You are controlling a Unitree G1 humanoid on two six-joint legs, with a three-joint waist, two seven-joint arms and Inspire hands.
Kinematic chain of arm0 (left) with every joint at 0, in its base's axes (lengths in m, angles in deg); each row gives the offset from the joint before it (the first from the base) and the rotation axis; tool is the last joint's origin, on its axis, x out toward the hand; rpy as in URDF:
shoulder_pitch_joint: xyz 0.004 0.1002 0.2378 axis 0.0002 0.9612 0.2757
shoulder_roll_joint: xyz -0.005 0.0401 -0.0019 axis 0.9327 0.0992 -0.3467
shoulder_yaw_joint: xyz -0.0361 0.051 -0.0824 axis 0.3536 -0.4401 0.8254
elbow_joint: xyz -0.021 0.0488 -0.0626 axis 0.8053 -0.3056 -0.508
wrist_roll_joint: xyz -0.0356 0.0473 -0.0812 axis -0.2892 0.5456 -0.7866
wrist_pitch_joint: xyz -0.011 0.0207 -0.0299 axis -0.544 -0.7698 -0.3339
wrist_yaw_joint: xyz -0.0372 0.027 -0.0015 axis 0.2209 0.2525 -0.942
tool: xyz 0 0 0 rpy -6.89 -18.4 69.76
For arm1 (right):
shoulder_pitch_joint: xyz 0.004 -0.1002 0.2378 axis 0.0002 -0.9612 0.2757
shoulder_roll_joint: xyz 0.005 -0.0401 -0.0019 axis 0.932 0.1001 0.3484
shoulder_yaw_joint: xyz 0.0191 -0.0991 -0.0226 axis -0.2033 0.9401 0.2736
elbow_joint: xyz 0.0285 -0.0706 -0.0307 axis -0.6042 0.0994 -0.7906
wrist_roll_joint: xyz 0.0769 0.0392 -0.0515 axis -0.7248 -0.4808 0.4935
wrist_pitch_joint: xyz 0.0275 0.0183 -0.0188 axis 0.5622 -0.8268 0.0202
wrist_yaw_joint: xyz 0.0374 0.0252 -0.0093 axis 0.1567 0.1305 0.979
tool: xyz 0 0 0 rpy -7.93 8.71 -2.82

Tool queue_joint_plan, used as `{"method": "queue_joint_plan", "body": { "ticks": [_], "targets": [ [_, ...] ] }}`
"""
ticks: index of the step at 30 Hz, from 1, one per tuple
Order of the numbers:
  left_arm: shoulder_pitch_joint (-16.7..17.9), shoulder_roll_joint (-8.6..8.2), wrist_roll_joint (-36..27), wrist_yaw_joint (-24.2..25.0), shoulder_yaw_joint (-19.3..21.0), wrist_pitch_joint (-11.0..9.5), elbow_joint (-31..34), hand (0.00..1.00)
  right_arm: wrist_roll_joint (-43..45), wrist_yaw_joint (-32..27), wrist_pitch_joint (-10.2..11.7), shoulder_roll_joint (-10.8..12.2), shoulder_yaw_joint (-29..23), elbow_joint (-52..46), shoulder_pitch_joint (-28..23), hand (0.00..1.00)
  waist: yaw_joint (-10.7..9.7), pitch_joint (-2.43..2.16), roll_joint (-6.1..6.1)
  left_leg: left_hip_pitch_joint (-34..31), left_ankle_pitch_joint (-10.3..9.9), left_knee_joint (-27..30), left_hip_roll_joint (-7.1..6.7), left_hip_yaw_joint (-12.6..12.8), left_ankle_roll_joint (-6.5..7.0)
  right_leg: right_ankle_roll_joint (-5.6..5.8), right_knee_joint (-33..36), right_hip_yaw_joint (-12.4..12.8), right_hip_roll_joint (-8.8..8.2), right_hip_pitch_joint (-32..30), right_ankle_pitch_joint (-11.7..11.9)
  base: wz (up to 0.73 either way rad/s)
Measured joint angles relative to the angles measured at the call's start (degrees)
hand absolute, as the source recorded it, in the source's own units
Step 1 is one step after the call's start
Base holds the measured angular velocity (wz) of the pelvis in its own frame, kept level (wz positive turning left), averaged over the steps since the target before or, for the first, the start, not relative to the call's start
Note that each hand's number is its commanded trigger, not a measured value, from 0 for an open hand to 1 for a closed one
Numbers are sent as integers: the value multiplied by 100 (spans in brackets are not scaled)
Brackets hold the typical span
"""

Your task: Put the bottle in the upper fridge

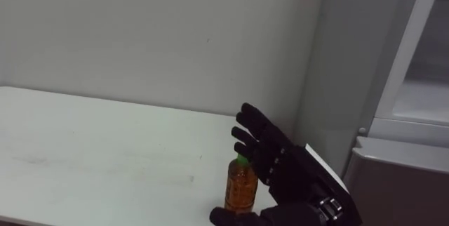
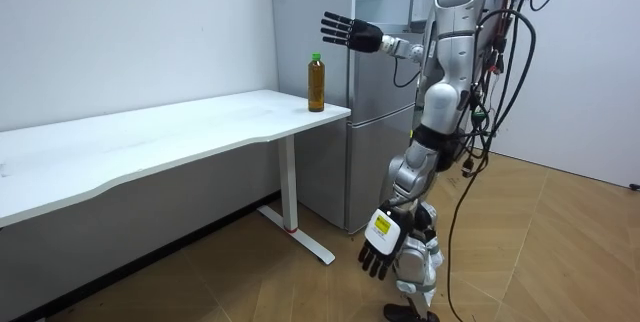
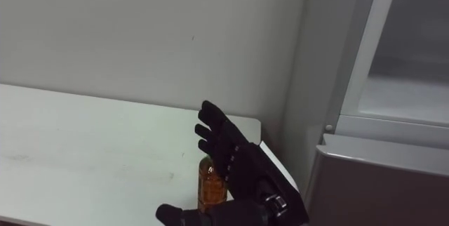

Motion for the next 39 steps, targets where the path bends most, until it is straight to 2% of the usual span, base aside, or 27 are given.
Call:
{"method": "queue_joint_plan", "body": {
  "ticks": [8, 17, 20, 24, 27, 28, 29, 34, 36, 39],
  "targets": [
    [-6, 3, 7, 156, 2, -17, 1, 0, 68, -216, 30, 1, -64, -247, 0, 0, -75, 1, -15, -15, -2, 0, -2, -95, 2, 1, 1, -125, -17, 25, 0, 6],
    [29, 12, 55, 154, 98, -26, -6, 0, 723, -757, 115, 2, -184, -357, 53, 0, -89, 8, -7, -24, -1, 26, -7, -218, 4, 6, 9, -139, -27, 67, -4, 6],
    [15, 13, 67, 154, 158, -26, -1, 0, 1214, -1042, 165, -30, -210, -295, 236, 0, -107, 21, -10, -14, -1, 43, -11, -271, 4, 10, 5, -147, -33, 108, -6, 10],
    [15, 7, 68, 88, 171, 1, 2, 0, 1238, -1467, 196, -35, -445, -145, 446, 0, -109, 51, -52, -51, 1, 51, -34, -367, 9, 26, 8, -145, -54, 109, -17, 11],
    [-40, 20, 66, 72, 253, 23, 2, 0, 1201, -1847, 198, -64, -635, 97, 752, 0, -111, 51, -86, -179, 6, 113, -48, -449, 28, 44, 33, -156, -82, 23, -29, 14],
    [-55, 28, 66, 71, 294, 25, -3, 0, 1193, -1999, 198, -86, -657, 182, 895, 0, -115, 80, -98, -210, 7, 132, -49, -459, 31, 44, 12, -157, -83, 18, -28, 7],
    [-65, 37, 66, 71, 296, 25, -3, 0, 1192, -2052, 198, -99, -674, 215, 937, 0, -113, 90, -105, -210, 8, 133, -50, -469, 31, 45, 9, -161, -84, 24, -29, 10],
    [-92, 108, 135, 80, 296, 127, -9, 0, 1159, -2459, 207, -191, -671, 942, 1385, 0, -77, 89, -182, -210, 7, 137, -54, -578, 33, 48, 18, -251, -94, 74, -31, 11],
    [-85, 121, 188, 80, 296, 149, 5, 0, 1141, -2547, 206, -192, -671, 1138, 1482, 0, -78, 84, -188, -210, 2, 138, -57, -611, 41, 49, 19, -279, -100, 85, -31, 9],
    [-88, 131, 251, 80, 293, 181, 48, 0, 1142, -2682, 206, -190, -665, 1384, 1503, 0, 24, 82, -190, -215, -9, 143, -62, -626, 58, 52, 32, -281, -110, 79, -33, 5]
  ]
}}
